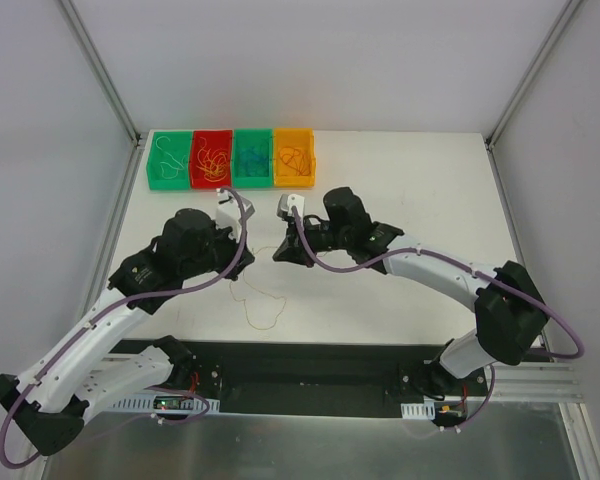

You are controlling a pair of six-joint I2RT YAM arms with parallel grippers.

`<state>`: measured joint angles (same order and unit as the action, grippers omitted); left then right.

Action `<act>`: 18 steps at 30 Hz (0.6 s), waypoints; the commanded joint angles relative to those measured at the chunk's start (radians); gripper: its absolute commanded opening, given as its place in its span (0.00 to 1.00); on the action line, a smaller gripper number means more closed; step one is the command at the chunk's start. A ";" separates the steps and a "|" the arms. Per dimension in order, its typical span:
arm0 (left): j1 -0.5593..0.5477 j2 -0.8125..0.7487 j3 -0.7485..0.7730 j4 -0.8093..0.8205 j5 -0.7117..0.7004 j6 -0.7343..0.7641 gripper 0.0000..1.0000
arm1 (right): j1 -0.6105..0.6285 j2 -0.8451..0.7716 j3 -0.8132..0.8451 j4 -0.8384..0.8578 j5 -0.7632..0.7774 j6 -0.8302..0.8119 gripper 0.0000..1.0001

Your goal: Untangle the cables

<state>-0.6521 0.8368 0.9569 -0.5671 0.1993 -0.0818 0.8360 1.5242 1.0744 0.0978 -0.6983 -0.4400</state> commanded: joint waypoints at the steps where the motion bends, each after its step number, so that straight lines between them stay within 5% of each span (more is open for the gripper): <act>1: 0.014 -0.027 0.045 0.071 -0.340 -0.165 0.00 | 0.023 -0.025 -0.017 0.170 0.068 0.056 0.00; 5: 0.014 -0.018 0.039 0.160 -0.491 -0.332 0.00 | 0.060 -0.032 -0.045 0.287 0.160 0.101 0.00; 13: 0.016 0.070 0.054 0.246 -0.541 -0.466 0.00 | 0.127 -0.016 -0.041 0.342 0.293 0.124 0.02; 18: 0.014 0.088 0.063 0.246 -0.555 -0.496 0.00 | 0.109 -0.050 -0.042 0.269 0.395 0.104 0.29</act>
<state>-0.6521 0.9226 0.9718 -0.3752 -0.2905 -0.5179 0.9573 1.5242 1.0309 0.3779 -0.3965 -0.3252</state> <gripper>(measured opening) 0.007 0.210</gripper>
